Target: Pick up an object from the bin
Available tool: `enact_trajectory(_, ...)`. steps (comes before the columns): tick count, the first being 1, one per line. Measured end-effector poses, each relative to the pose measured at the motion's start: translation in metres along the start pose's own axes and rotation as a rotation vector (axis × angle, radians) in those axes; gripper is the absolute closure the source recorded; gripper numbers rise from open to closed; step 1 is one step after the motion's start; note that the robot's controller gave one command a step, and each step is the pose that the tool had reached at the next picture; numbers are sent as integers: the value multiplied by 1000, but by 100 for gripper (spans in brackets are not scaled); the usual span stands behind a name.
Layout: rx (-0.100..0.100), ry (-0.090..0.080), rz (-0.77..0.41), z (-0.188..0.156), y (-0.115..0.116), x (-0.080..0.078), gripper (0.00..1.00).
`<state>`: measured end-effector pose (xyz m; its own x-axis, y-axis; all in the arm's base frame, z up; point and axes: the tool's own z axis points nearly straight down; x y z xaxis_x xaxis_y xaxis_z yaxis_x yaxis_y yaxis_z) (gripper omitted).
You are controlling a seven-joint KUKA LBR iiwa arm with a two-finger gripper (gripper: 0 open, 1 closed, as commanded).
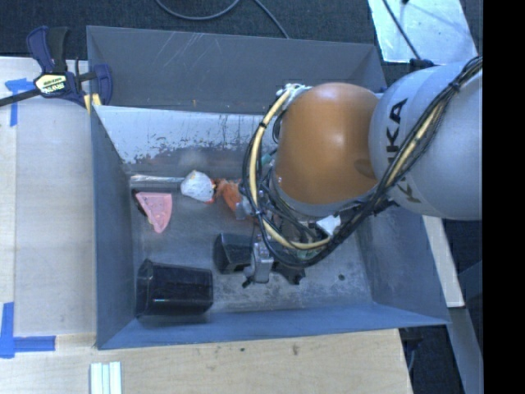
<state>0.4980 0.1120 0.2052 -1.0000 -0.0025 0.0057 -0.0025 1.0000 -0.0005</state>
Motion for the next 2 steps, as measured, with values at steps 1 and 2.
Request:
enact_trajectory(1, -1, -9, 3, -4, -1, -2, 0)
enact_trajectory(2, -2, -12, 68, 32, -4, -10, 0)
